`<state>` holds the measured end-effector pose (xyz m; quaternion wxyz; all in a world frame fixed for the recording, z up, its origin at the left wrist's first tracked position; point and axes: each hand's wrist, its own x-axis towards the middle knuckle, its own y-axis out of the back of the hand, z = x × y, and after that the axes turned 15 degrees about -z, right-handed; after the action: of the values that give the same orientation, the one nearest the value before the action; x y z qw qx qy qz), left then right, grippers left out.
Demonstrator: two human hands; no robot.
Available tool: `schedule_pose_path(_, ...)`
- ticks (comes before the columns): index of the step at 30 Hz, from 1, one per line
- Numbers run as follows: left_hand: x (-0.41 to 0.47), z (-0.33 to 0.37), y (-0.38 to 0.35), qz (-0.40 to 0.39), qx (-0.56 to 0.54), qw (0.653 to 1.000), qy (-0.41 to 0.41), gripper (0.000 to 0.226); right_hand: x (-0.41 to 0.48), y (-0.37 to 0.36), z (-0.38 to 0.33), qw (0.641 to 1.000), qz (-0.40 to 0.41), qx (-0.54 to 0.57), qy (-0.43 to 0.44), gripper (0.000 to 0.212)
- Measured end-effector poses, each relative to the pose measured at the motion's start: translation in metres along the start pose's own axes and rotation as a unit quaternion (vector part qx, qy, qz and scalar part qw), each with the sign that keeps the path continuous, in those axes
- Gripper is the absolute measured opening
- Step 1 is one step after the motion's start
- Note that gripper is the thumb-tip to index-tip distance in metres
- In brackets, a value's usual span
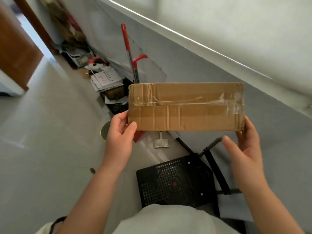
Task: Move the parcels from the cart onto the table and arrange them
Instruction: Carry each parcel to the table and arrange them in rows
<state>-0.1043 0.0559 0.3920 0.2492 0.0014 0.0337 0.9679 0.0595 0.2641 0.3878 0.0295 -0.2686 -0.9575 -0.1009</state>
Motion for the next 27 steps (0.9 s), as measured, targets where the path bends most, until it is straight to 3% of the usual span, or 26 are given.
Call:
schedule_pose_path(8, -0.012, 0.043, 0.008, -0.004, 0.026, 0.999, -0.044, 0.026, 0.016, 0.002, -0.025, 0.999, 0.026, 0.014, -0.012, 0.055)
schedule_pose_path(11, -0.012, 0.068, 0.004, -0.007, 0.112, 0.989, -0.1, 0.037, 0.03, 0.005, -0.026, 0.987, 0.06, 0.131, -0.07, 0.041)
schedule_pose_path(15, -0.018, 0.1, -0.02, 0.012, 0.281, 0.928, -0.246, 0.05, 0.041, -0.005, -0.015, 0.94, 0.062, 0.288, -0.17, 0.035)
schedule_pose_path(17, -0.016, 0.108, -0.028, 0.02, 0.302, 0.919, -0.254, 0.05, 0.041, -0.01, -0.008, 0.928, 0.067, 0.315, -0.188, 0.037)
schedule_pose_path(23, -0.002, 0.098, -0.025, 0.02, 0.268, 0.93, -0.252, 0.05, 0.045, -0.006, -0.017, 0.933, 0.093, 0.302, -0.172, 0.036)
schedule_pose_path(25, 0.008, 0.091, -0.018, 0.025, 0.192, 0.956, -0.22, 0.044, 0.047, -0.006, -0.029, 0.946, 0.107, 0.267, -0.149, 0.038)
schedule_pose_path(27, 0.023, 0.084, -0.011, 0.02, 0.046, 0.988, -0.148, 0.029, 0.047, -0.007, -0.047, 0.973, 0.134, 0.162, -0.1, 0.039)
